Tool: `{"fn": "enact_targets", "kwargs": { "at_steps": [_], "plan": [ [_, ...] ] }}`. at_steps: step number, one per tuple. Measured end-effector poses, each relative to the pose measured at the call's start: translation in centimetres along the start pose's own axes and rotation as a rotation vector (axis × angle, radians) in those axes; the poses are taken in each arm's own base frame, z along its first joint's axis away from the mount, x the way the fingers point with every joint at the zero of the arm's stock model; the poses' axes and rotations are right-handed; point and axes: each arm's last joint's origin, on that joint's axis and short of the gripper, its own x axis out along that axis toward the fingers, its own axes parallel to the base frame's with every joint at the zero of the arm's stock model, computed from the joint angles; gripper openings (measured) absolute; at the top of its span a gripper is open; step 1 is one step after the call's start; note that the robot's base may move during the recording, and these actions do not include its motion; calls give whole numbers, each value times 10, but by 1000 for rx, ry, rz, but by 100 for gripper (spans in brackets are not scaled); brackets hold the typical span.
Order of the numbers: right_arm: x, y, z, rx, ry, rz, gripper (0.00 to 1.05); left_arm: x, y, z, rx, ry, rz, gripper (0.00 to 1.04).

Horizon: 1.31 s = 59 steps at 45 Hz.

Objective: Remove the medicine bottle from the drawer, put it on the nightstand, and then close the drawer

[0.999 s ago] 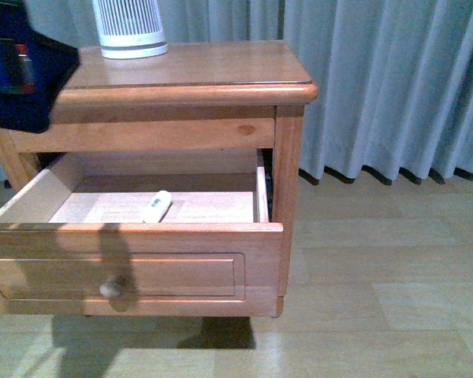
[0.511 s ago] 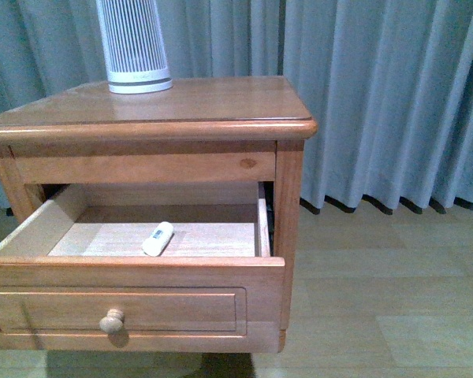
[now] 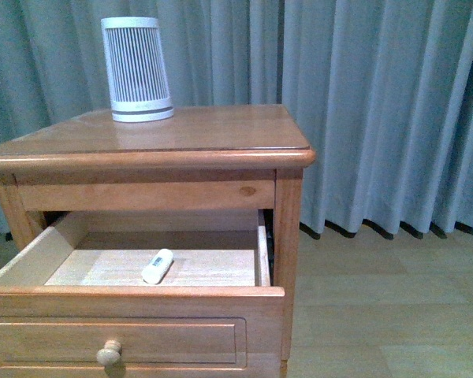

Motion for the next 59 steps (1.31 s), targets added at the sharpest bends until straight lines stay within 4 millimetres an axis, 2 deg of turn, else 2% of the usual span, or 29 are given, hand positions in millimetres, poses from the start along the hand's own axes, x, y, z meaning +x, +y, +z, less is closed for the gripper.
{"fn": "enact_targets", "kwargs": {
  "at_steps": [15, 50, 54, 59],
  "plan": [
    [0, 0, 0, 0, 0, 0, 98, -16, 0, -15, -1, -6, 0, 3],
    [0, 0, 0, 0, 0, 0, 98, -33, 0, -15, 0, -12, 0, 3],
    [0, 0, 0, 0, 0, -1, 98, -42, 0, -18, 0, 6, 0, 3],
    [0, 0, 0, 0, 0, 0, 98, -44, 0, -17, 0, -5, 0, 3]
  ]
}}
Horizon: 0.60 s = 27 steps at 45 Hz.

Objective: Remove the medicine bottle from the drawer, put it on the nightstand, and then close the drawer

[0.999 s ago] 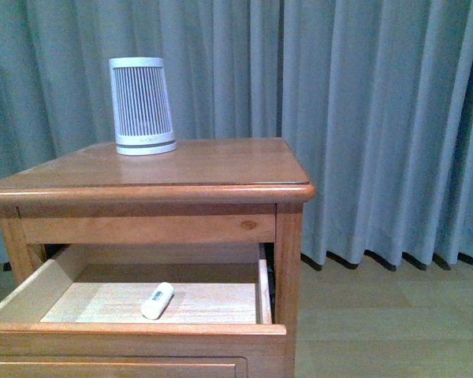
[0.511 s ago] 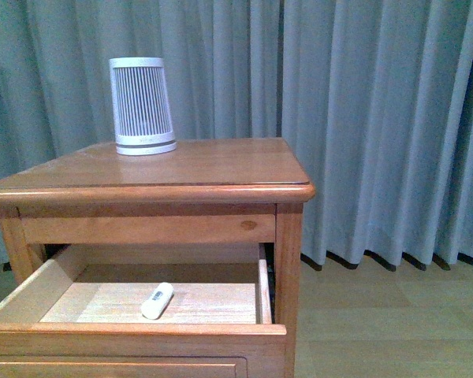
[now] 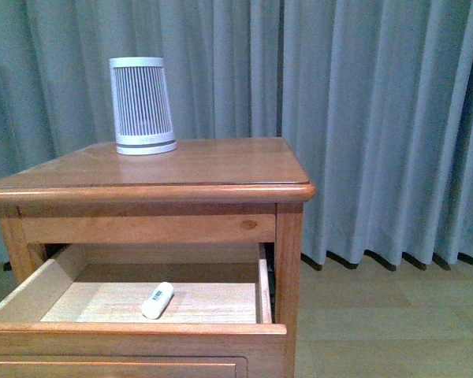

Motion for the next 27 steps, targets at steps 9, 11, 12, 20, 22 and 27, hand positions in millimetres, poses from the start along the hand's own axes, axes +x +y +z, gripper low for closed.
{"fn": "enact_targets", "kwargs": {
  "at_steps": [9, 11, 12, 20, 22, 27],
  "plan": [
    [0, 0, 0, 0, 0, 0, 98, 0, 0, 0, 0, -3, 0, 18],
    [0, 0, 0, 0, 0, 0, 98, 0, 0, 0, 0, -2, 0, 29],
    [0, 0, 0, 0, 0, 0, 98, 0, 0, 0, 0, -3, -1, 32],
    [0, 0, 0, 0, 0, -4, 98, 0, 0, 0, 0, -2, 0, 59],
    [0, 0, 0, 0, 0, -4, 98, 0, 0, 0, 0, -2, -1, 68],
    [0, 0, 0, 0, 0, -3, 98, 0, 0, 0, 0, -2, 0, 89]
  ]
}}
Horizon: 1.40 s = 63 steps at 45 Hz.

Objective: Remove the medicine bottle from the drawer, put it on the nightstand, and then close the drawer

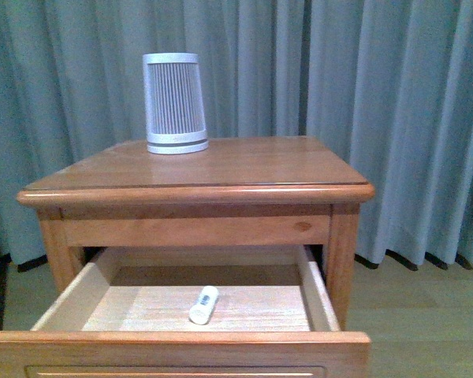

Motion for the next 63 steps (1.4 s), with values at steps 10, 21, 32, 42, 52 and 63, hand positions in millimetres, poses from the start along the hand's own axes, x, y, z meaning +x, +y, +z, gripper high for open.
{"fn": "enact_targets", "kwargs": {
  "at_steps": [10, 21, 32, 42, 52, 63],
  "plan": [
    [0, 0, 0, 0, 0, 4, 98, 0, 0, 0, 0, 2, -1, 98],
    [0, 0, 0, 0, 0, 10, 98, 0, 0, 0, 0, 1, 6, 98],
    [24, -5, 17, 33, -19, -404, 98, 0, 0, 0, 0, 0, 2, 98],
    [91, -5, 50, 52, 180, -374, 98, 0, 0, 0, 0, 0, 2, 98],
    [161, -3, 36, 44, 448, -346, 98, 0, 0, 0, 0, 0, 2, 98],
    [238, 13, 4, 0, 576, -326, 98, 0, 0, 0, 0, 0, 2, 98]
  ]
}}
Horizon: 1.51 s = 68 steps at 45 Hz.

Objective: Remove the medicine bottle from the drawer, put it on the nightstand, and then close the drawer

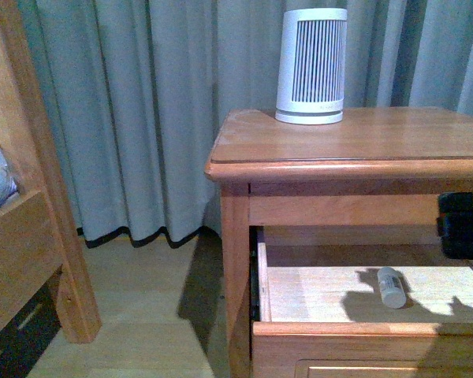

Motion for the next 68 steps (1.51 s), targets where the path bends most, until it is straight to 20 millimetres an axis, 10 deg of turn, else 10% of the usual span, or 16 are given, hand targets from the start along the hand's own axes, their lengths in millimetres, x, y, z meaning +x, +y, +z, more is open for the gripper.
{"fn": "enact_targets", "kwargs": {
  "at_steps": [21, 47, 68],
  "plan": [
    [77, 72, -35, -119, 70, 21, 98, 0, 0, 0, 0, 0, 0, 98],
    [108, 86, -62, -124, 51, -16, 98, 0, 0, 0, 0, 0, 0, 98],
    [114, 89, -68, -80, 21, 13, 40, 0, 0, 0, 0, 0, 0, 98]
  ]
}}
